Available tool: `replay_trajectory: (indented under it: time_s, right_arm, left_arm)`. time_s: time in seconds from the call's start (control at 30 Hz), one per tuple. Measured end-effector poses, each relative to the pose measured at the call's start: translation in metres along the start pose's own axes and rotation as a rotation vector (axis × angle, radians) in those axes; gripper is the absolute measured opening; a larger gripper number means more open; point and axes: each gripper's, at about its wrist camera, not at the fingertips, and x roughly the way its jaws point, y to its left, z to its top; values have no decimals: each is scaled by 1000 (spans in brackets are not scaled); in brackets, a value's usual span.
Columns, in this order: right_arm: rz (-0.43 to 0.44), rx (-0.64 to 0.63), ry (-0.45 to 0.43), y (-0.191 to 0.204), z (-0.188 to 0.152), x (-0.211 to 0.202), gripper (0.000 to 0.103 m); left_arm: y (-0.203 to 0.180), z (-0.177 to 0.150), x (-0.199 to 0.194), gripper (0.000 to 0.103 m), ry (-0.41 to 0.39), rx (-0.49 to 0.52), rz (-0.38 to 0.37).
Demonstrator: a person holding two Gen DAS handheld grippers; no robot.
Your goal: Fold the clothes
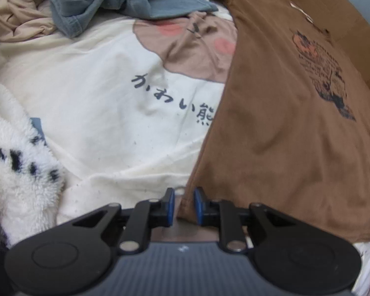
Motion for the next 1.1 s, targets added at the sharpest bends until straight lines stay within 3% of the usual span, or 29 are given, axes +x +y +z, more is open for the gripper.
replay_trajectory:
  time_s: [0.3,0.47,0.83,1.1]
  right_arm:
    - [-27,8,-3,3,-2,4,41]
    - [-26,22,-26,1,-3,-2,41]
    - [-16,19,-67,2,-2,-19,41]
    - [-6,3,-43,9,-15,-5,41]
  left_arm:
    - [-22,-10,6,23,-11,71,67]
    - [-23,-10,3,7,3,91,63]
    - [-10,1,-32,5,-26,118,75]
    - [-8,19,-38,5,-46,134,101]
